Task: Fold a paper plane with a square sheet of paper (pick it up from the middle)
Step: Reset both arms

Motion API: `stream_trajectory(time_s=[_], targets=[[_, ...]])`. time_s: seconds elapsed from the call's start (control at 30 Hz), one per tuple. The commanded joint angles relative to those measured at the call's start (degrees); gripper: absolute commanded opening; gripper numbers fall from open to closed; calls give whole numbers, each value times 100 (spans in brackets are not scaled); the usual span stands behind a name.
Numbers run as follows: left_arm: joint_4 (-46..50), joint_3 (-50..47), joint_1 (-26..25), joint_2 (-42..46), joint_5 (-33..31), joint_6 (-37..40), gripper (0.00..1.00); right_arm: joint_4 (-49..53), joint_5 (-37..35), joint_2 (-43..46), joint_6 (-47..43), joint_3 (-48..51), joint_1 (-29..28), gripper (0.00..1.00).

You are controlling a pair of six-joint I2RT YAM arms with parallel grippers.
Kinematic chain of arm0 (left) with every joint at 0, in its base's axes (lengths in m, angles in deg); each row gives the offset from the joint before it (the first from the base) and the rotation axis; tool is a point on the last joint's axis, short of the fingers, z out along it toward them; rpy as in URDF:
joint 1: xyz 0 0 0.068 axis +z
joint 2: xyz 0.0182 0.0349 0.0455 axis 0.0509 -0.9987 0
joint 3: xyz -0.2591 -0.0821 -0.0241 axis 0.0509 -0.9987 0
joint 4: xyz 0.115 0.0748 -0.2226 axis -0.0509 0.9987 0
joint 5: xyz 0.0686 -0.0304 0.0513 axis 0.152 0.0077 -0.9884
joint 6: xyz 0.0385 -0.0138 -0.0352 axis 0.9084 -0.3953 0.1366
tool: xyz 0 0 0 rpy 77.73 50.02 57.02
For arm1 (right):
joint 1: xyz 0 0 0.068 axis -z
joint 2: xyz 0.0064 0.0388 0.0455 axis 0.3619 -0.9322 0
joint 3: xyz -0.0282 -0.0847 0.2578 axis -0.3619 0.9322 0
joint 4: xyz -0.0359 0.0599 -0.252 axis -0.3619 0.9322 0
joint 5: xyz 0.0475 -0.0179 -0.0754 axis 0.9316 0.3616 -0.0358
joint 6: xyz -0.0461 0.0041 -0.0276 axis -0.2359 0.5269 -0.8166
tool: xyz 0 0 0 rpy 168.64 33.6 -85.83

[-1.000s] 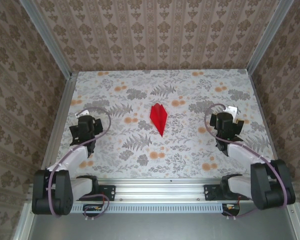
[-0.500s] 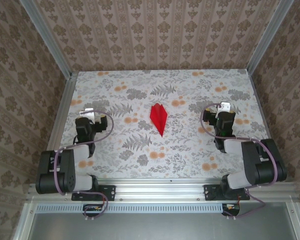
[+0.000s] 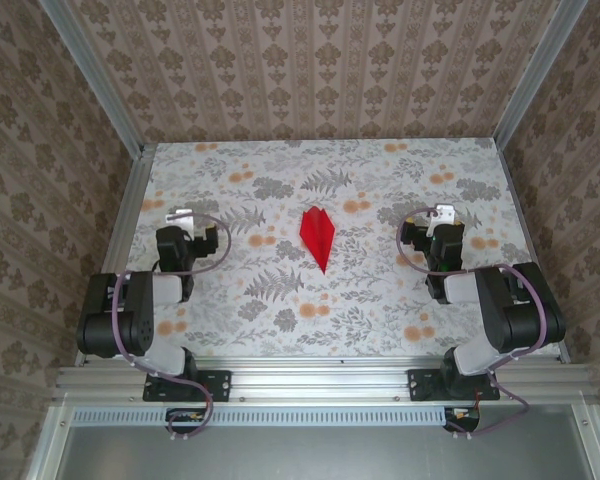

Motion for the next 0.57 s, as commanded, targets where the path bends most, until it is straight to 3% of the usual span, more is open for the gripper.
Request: stream_trajectory(time_s=[0.0, 0.53], targets=[[14, 99, -15, -18, -91, 122, 100, -198, 88, -24, -41, -8, 24, 100], [84, 143, -24, -28, -64, 140, 100, -210, 87, -22, -46, 0, 22, 100]])
